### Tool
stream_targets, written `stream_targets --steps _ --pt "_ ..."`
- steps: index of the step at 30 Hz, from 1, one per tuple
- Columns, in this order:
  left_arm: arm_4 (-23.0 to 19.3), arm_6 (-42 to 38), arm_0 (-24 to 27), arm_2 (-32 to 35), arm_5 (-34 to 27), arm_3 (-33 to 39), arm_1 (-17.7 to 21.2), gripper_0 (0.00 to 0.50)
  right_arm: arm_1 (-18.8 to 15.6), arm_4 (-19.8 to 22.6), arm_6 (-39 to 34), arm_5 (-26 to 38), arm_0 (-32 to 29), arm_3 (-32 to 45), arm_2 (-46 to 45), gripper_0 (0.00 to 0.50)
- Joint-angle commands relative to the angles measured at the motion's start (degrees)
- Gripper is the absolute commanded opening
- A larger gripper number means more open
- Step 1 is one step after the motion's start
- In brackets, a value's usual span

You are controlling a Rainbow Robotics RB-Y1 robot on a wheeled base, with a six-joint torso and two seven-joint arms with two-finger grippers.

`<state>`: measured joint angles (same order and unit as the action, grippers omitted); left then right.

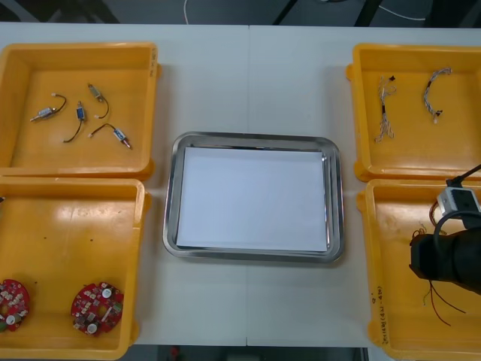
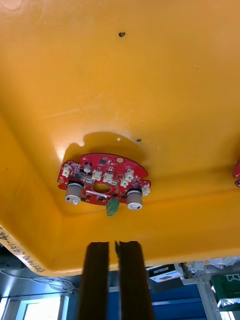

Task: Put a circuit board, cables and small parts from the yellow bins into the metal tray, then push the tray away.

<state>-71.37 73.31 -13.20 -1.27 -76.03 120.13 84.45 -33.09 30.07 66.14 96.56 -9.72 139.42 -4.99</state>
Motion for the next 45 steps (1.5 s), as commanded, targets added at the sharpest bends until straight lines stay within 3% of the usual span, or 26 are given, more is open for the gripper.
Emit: stream_targets --steps 1,9,20,29,45 --pt "-0.61 5.44 -0.86 0.57 -0.17 0.90 -0.61 0.500 -3.21 5.44 0.92 3.98 -0.65 5.42 -7.14 0.000" --pt "-0.61 5.62 -1.30 0.66 0.18 0.99 -0.61 0.500 -7.25 15.99 0.39 10.75 1.02 9.38 -15.75 0.000" --pt "-0.34 5.71 -4.20 0.57 2.64 1.07 -0.61 0.500 -17.71 27.15 -1.10 11.45 3.12 9.03 -23.84 0.000" --pt "0.09 5.71 -7.63 0.57 7.39 1.25 -0.61 0.500 -21.49 35.59 -0.48 13.44 10.07 5.25 -25.86 0.000" --pt "2.73 5.97 -9.48 -5.50 17.41 0.19 0.01 0.500 -22.81 38.13 3.91 13.44 17.71 3.23 -20.50 0.000"
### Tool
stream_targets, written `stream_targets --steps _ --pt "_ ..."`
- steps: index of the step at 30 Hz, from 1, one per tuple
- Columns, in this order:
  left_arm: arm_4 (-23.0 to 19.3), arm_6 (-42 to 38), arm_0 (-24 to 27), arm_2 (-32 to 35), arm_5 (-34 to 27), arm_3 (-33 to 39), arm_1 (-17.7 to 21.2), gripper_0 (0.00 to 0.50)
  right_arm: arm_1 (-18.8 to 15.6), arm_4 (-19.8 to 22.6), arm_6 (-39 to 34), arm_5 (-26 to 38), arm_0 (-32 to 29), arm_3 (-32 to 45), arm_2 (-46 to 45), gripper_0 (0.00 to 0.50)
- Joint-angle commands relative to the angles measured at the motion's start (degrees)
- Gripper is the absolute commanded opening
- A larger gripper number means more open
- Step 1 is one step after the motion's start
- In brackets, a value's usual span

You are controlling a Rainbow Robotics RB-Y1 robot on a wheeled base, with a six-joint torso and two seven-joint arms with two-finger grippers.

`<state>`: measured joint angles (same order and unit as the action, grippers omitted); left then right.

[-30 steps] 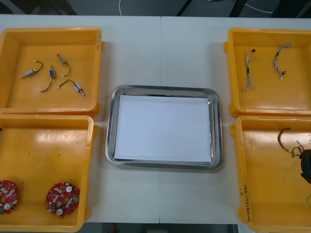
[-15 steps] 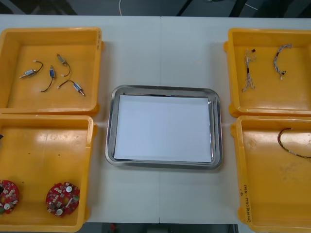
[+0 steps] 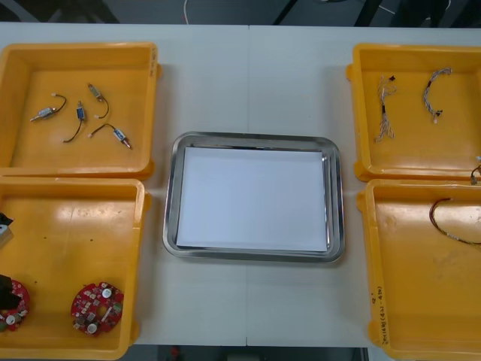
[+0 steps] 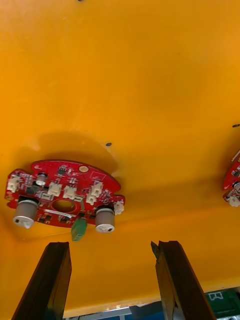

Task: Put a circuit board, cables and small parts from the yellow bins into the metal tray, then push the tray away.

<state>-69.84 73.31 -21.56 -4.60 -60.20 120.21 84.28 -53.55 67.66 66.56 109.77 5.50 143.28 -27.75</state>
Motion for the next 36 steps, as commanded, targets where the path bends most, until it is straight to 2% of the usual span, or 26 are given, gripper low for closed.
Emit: stream_targets --steps 1,12,17,36 --pt "1.46 5.97 -1.11 -2.61 1.93 0.02 0.18 0.500 -2.43 0.55 3.93 0.23 2.85 -0.81 2.79 0.000" --pt "3.57 6.06 -1.03 -5.51 4.83 -0.86 0.88 0.500 -3.05 0.72 6.13 0.23 3.64 -1.07 4.81 0.000" --pt "4.44 6.06 -0.32 -8.67 7.99 -1.91 1.41 0.500 -3.40 0.81 6.92 0.23 4.08 -1.07 5.43 0.000" --pt "6.55 5.79 0.82 -10.78 8.52 -2.61 1.41 0.500 -4.10 0.55 9.73 0.23 5.92 -1.16 6.31 0.000"
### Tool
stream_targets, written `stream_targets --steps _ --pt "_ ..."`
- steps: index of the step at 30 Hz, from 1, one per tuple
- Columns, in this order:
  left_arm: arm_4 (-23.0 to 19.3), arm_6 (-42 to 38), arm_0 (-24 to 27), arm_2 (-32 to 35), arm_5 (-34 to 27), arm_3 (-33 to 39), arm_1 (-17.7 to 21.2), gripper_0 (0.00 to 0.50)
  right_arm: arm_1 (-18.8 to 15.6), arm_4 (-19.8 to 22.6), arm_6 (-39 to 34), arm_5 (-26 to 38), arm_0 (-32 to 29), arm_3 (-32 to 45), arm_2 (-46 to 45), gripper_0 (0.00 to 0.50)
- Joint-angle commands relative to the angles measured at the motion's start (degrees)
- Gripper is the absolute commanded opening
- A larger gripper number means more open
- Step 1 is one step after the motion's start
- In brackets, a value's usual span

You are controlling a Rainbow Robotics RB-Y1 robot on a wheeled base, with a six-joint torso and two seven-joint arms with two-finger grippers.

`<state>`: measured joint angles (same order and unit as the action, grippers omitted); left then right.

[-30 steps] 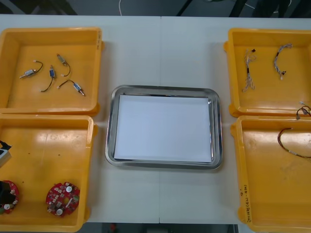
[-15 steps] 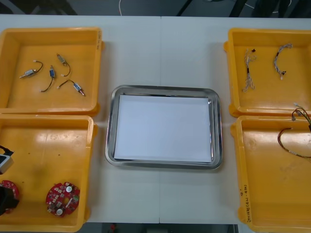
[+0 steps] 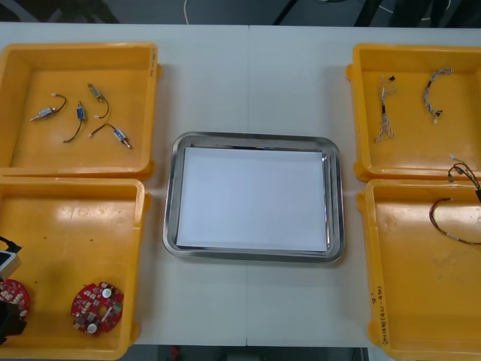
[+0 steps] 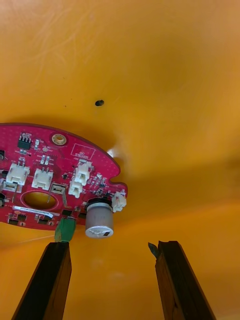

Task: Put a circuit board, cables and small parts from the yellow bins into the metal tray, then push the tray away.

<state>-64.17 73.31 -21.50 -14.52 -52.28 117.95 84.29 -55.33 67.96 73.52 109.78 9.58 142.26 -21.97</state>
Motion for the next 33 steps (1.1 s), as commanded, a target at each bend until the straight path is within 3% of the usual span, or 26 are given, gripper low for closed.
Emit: stream_targets --steps 1,8,16,33 --pt "1.06 5.79 0.76 -0.77 0.77 -0.35 1.40 0.500 -2.33 0.42 2.86 0.22 2.02 -0.22 0.53 0.000" --pt "1.32 5.70 0.93 -1.12 0.86 -0.35 1.40 0.500 -2.33 1.48 3.65 0.22 2.46 -1.19 0.53 0.000" --pt "2.12 5.35 5.06 -6.13 2.62 -2.02 1.40 0.500 -2.33 1.74 4.70 0.22 3.16 -1.98 0.53 0.000" --pt "2.82 5.27 5.15 -6.31 2.62 -2.11 1.31 0.500 -2.33 -0.55 7.08 0.22 3.43 -2.07 1.32 0.000"
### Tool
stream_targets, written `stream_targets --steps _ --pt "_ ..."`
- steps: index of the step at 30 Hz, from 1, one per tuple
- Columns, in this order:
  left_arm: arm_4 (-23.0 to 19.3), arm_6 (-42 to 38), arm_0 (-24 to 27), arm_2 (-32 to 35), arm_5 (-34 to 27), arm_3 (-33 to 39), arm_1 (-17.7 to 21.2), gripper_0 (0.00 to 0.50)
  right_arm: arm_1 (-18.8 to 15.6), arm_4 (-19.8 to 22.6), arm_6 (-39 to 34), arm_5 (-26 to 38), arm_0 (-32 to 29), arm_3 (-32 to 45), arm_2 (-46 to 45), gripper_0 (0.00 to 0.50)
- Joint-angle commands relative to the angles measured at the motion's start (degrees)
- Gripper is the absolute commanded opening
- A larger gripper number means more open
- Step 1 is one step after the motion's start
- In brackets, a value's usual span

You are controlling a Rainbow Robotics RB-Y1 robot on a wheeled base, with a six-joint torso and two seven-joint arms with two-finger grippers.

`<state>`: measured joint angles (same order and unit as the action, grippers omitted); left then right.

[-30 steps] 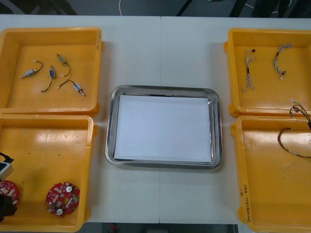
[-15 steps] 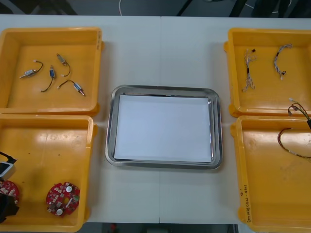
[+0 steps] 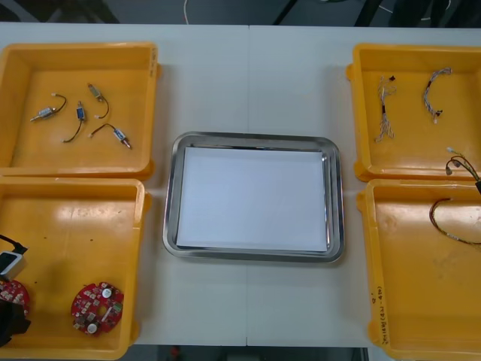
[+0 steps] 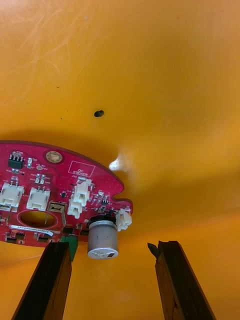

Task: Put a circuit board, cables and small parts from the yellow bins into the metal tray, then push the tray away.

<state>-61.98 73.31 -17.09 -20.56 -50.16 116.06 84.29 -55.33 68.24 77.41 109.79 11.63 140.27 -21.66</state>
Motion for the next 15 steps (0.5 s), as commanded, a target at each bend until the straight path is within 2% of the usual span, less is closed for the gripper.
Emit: stream_targets --steps 1,15 --pt "0.63 5.27 0.83 -0.27 0.50 -0.31 1.31 0.500 -2.32 -0.91 3.27 0.21 1.47 0.00 1.00 0.000" --pt "0.89 5.27 1.10 -0.27 0.41 -0.31 0.70 0.500 -2.32 -1.44 4.50 0.21 1.47 0.00 1.27 0.000"
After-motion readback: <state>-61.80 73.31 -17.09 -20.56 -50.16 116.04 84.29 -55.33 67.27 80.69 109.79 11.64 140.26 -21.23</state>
